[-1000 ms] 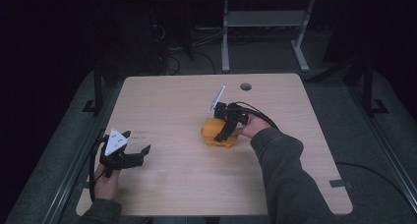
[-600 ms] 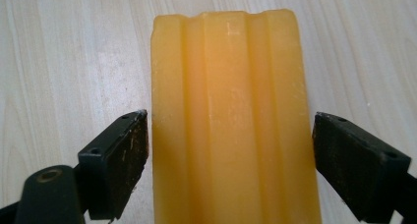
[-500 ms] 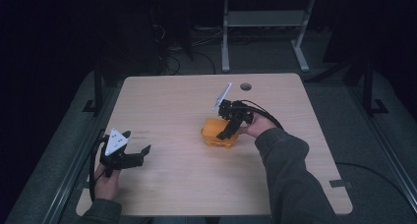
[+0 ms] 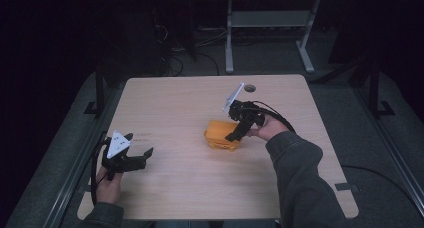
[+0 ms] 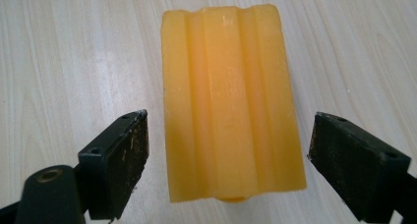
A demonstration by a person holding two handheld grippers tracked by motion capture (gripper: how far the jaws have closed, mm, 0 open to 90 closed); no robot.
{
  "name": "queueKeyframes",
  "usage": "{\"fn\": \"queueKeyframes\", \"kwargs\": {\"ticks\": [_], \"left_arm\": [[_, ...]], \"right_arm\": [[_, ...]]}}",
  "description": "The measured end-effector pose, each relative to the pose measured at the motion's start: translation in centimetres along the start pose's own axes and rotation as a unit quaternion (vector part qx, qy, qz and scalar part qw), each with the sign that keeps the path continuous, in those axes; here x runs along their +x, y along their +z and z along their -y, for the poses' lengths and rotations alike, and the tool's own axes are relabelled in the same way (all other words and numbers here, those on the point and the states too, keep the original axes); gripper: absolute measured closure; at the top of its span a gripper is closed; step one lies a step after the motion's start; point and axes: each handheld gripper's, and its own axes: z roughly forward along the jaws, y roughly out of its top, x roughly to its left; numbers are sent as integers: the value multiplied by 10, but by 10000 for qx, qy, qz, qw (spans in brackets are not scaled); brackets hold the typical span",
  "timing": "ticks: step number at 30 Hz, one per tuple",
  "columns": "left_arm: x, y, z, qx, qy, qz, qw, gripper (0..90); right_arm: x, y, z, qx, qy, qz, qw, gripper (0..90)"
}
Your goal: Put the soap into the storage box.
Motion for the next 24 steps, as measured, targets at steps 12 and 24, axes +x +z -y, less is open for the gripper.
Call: {"fn": "queueKeyframes", "kwargs": {"ticks": [12,24], "left_arm": [[0,0,0,-2,9,2,10000,134],[-1,1,0,43,18,15,10000,134]], "right_arm": [[5,-14,11,-101,92,75,9999,147],[8,-21,32,-191,251,112,9994,146]]}}
